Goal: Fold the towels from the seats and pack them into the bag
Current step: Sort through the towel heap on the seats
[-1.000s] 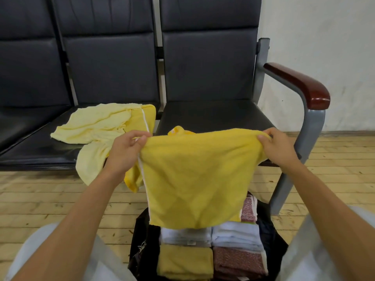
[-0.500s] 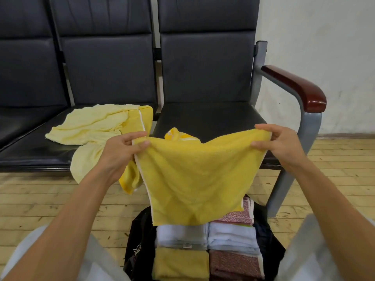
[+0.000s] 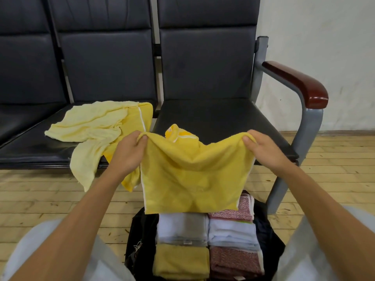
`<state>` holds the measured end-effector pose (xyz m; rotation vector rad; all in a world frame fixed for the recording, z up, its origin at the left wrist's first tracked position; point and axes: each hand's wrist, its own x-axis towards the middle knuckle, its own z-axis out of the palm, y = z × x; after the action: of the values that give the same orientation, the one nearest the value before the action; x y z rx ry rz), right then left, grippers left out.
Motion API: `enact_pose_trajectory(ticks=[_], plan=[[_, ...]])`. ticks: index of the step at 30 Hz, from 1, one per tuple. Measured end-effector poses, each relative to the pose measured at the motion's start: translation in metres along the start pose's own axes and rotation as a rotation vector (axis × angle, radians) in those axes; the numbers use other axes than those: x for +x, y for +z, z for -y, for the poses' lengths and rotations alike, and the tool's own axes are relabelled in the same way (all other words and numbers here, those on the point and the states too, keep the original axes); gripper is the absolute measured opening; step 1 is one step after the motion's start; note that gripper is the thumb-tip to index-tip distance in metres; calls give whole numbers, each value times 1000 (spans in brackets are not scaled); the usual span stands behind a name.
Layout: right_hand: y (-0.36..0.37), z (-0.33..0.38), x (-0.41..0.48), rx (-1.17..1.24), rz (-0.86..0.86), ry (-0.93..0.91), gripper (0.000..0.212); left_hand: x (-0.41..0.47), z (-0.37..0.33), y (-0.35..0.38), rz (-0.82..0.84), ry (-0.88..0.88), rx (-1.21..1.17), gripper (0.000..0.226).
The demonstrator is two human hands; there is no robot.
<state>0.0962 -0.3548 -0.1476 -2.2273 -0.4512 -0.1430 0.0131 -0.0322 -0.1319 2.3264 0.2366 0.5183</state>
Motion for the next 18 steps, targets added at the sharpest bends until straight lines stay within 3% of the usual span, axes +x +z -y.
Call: enact_pose_trajectory(ticks=[5,9,11,13,16,18], plan=[[3,4,-4,394,313,158,31,-6,-12,-1,16,-177,-369,30],[-9,11,-5,679,323,243,35,-12,-30,-9,122,-344,-783,23],[-16,12,-4,710,244,254,30,-11,-30,-13,126,-358,-828,19],[-19,12,-1,689,57,257,20,-7,-24,-14,5,-297,-716,21],[-22,9,3,436,-303,178,17,-1,-7,-12,-224,-85,-403,42],[-22,7,4,238,-414,89,19,3,2,-10,-285,1,-286,47]])
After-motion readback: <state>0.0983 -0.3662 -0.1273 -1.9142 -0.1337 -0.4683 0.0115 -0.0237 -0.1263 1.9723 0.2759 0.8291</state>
